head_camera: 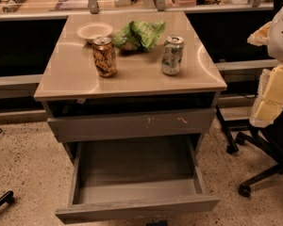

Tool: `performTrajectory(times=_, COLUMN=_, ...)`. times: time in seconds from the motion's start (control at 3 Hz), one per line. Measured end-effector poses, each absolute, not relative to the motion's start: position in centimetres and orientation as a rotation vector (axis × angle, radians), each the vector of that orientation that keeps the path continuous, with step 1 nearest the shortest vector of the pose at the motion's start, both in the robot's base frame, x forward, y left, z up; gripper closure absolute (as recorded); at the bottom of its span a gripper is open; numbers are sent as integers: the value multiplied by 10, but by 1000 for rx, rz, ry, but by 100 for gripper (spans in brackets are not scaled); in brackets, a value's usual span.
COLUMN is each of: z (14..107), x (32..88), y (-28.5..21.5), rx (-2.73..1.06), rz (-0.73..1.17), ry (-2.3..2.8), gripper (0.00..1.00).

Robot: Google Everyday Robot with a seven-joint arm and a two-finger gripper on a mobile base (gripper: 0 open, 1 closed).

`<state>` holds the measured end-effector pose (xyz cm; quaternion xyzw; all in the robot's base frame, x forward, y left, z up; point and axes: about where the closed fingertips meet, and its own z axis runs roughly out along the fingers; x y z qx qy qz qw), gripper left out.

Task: Place orange can into middle drawer

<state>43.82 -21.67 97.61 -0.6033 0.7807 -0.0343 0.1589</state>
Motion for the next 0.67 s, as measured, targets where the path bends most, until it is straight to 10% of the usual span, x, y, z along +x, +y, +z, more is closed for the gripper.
performTrajectory(times=0.67, z=982, x=470, y=-214, rx=-1693, rz=-50, ry=2140, gripper=0)
